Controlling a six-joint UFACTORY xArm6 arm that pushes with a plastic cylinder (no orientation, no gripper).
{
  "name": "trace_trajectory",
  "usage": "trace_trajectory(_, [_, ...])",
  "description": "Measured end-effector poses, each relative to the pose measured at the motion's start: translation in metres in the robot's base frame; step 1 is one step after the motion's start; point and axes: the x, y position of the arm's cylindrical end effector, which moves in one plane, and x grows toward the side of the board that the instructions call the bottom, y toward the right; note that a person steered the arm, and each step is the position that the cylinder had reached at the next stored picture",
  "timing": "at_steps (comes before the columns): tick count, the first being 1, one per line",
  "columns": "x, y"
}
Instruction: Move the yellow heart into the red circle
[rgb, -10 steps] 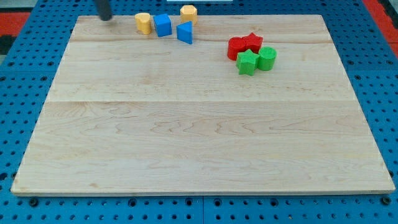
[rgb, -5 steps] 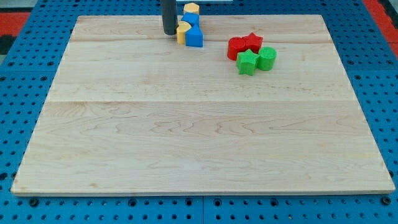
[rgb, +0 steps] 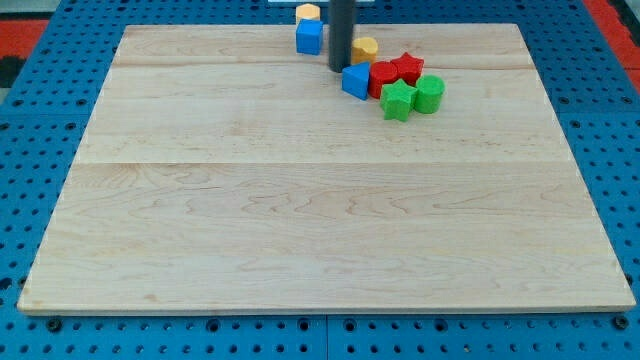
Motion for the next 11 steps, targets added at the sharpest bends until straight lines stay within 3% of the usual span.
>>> trace_trajectory(1, [-0.019, -0.016])
trace_trajectory(3, [-0.045, 0.008])
trace_trajectory(5, [-0.044, 0.063])
trace_trajectory(7, [0.011, 0.054])
trace_trajectory(9, [-0.035, 0.048])
trace_trajectory(11, [-0.002, 0.067])
